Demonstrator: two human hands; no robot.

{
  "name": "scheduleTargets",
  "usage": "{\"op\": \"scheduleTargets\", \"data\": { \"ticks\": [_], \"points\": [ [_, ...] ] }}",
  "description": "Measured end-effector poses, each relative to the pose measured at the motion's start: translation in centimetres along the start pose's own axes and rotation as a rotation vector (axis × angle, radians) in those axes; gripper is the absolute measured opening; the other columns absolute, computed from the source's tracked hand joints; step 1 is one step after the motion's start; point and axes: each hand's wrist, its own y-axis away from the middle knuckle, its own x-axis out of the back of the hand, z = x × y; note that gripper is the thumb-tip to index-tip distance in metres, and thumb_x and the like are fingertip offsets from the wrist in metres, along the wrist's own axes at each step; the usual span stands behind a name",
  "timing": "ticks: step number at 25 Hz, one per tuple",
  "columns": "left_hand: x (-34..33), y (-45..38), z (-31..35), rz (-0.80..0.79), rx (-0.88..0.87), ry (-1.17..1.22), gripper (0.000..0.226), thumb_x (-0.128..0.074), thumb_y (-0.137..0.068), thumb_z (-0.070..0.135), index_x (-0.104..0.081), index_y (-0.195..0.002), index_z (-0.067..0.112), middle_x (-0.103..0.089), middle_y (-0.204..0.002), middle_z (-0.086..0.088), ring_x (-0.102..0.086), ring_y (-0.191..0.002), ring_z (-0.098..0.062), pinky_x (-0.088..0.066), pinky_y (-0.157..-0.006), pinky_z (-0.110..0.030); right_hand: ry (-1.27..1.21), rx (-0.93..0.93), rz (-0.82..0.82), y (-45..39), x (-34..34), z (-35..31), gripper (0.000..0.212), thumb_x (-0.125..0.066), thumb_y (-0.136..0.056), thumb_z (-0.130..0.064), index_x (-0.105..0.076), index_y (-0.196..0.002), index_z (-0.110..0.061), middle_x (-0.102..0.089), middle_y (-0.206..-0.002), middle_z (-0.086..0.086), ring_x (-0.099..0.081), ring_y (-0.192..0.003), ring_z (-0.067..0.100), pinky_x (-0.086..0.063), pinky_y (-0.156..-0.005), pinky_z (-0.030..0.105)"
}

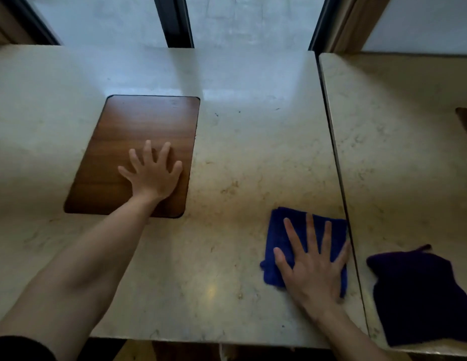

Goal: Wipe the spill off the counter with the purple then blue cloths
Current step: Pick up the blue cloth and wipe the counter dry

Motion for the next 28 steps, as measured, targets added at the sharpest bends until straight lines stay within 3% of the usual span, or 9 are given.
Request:
{"op": "scheduleTargets", "data": {
  "ticks": [4,8,12,18,23,28],
  "points": [
    [-0.6,-2.4,-0.7,0.057,-0.035,-0.036,0.070,-0.019,-0.087,0.075,-0.018,-0.150,0.045,-0.016,-0.163,-0.008,-0.012,-0.145,-0.049,-0.007,-0.104,-0.080,-0.053,-0.047,-0.004,-7.8,0.5,-1.1,0.070,-0.010,-0.091,-0.075,0.004,-0.154,-0.048,0.003,-0.167,-0.002,0.010,-0.152,0.032,-0.003,-0.113,0.071],
    [-0.8,-2.7,-0.8,0.032,-0.036,-0.050,0.074,-0.017,-0.086,0.076,-0.019,-0.151,0.043,-0.019,-0.162,-0.011,-0.016,-0.143,-0.051,-0.011,-0.102,-0.081,-0.047,-0.103,0.107,-20.1,1.7,-3.3,0.066,-0.028,-0.094,-0.067,-0.017,-0.155,-0.043,-0.013,-0.166,0.005,-0.006,-0.151,0.038,-0.003,-0.113,0.072],
    [-0.8,-2.8,-1.0,-0.006,-0.028,-0.098,0.077,-0.016,-0.085,0.076,-0.022,-0.153,0.040,-0.021,-0.161,-0.012,-0.020,-0.142,-0.052,-0.017,-0.100,-0.082,-0.075,-0.192,-0.052,-35.4,3.8,-4.7,0.066,-0.011,-0.091,-0.070,0.003,-0.152,-0.050,0.009,-0.167,-0.002,0.013,-0.151,0.034,0.008,-0.112,0.070],
    [-1.7,-3.2,-1.3,-0.016,0.018,-0.160,0.076,-0.016,-0.084,0.078,-0.017,-0.152,0.045,-0.019,-0.162,-0.009,-0.024,-0.141,-0.050,-0.022,-0.098,-0.082,-0.065,-0.189,-0.078,-55.2,6.7,-5.3,0.067,-0.012,-0.089,-0.070,-0.005,-0.153,-0.050,0.004,-0.167,-0.003,0.011,-0.151,0.034,0.006,-0.112,0.071],
    [-1.6,-3.0,-1.2,-0.011,0.027,-0.168,0.076,-0.022,-0.084,0.075,-0.012,-0.153,0.045,-0.015,-0.163,-0.009,-0.017,-0.145,-0.047,-0.018,-0.103,-0.079,0.025,0.150,-0.138,-59.1,6.6,-9.3,0.062,-0.010,-0.092,-0.069,-0.003,-0.151,-0.053,0.001,-0.167,-0.007,0.006,-0.152,0.034,0.008,-0.111,0.072],
    [-1.0,-2.7,-1.0,0.017,-0.007,-0.126,0.075,-0.022,-0.086,0.073,-0.018,-0.153,0.040,-0.018,-0.162,-0.011,-0.017,-0.144,-0.049,-0.016,-0.103,-0.080,0.022,0.230,-0.099,-53.0,6.1,-10.9,0.060,-0.010,-0.091,-0.070,0.001,-0.149,-0.058,0.007,-0.166,-0.008,0.011,-0.151,0.032,0.007,-0.112,0.071]
  ]
}}
